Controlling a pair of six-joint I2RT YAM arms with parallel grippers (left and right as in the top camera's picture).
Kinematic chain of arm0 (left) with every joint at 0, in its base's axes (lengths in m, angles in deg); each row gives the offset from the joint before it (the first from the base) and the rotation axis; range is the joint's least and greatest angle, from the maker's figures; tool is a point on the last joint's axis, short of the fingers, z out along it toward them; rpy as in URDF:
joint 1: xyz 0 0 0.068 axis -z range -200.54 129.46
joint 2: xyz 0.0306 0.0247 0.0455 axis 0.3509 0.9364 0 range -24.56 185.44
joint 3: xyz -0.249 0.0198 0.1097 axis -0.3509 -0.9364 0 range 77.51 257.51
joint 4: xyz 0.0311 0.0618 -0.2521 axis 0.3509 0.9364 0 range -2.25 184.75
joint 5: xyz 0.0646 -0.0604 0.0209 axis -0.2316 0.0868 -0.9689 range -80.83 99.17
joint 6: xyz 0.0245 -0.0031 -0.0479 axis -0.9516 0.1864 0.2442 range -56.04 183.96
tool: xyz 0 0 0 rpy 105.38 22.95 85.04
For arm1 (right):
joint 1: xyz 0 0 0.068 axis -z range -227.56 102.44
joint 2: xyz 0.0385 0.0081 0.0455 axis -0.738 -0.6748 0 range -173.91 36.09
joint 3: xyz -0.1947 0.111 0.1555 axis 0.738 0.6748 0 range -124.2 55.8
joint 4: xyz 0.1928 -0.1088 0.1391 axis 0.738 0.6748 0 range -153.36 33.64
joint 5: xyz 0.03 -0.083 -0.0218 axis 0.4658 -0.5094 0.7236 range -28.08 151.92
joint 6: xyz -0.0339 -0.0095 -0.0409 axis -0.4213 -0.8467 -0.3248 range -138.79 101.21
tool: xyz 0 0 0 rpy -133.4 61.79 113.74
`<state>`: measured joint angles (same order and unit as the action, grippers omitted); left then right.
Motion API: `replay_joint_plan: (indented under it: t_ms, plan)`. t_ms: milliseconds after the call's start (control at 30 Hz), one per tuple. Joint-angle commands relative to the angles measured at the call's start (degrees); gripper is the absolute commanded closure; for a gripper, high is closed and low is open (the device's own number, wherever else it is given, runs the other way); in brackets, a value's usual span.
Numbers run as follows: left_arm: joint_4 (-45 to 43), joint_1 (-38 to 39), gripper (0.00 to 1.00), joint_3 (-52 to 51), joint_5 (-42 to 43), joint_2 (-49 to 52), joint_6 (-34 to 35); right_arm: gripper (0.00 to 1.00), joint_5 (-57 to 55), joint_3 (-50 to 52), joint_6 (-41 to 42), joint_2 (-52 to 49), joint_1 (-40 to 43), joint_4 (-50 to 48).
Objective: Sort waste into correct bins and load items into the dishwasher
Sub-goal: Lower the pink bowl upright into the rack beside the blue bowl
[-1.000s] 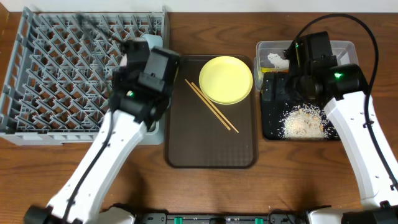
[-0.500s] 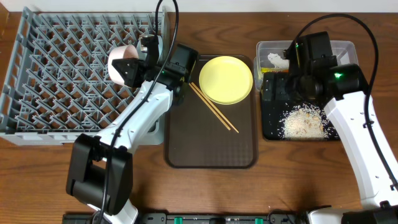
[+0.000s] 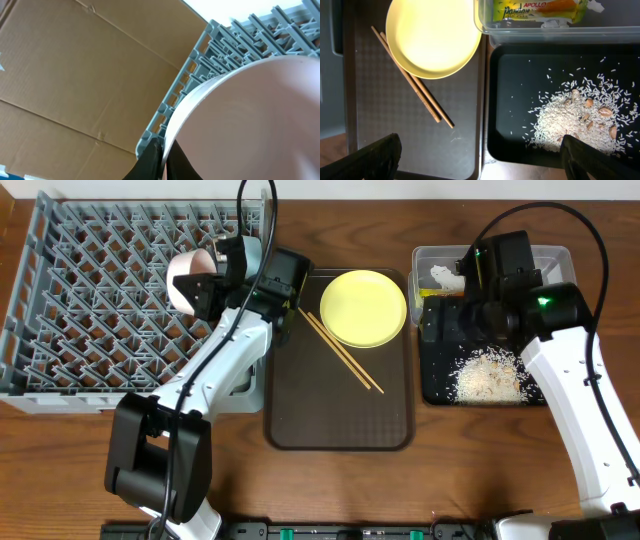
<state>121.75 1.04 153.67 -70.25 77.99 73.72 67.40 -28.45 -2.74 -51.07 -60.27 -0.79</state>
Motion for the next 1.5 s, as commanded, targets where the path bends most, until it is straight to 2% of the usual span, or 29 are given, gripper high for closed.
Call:
replay_joint_plan:
  t_ms: [0,867,1200,1367,1467]
  plan:
    - [-0.8,-0.3,0.93,-1.8,0.4,0.2,1.7,0.01,-0.5,0.0,-0.5,-0.2,0.3,0.1]
    - [-13.6,-0.5,0.93,-12.7,3.4,0.2,1.7,0.01,-0.5,0.0,-0.5,-0.2,0.3,0.0]
    - [-13.8,-0.2,0.93,-13.0,3.3,0.2,-0.6,0.01,-0.5,0.0,-0.5,-0.2,0.3,0.0]
    - [-16.9,-0.3,0.93,-13.0,-4.2,0.2,-3.9,0.01,-0.5,0.0,-0.5,-0.2,0.3,0.0]
    - [-20.4,-0.3,0.93,-13.0,-4.9,0.2,-6.8,0.01,-0.5,0.0,-0.5,-0.2,0.3,0.0]
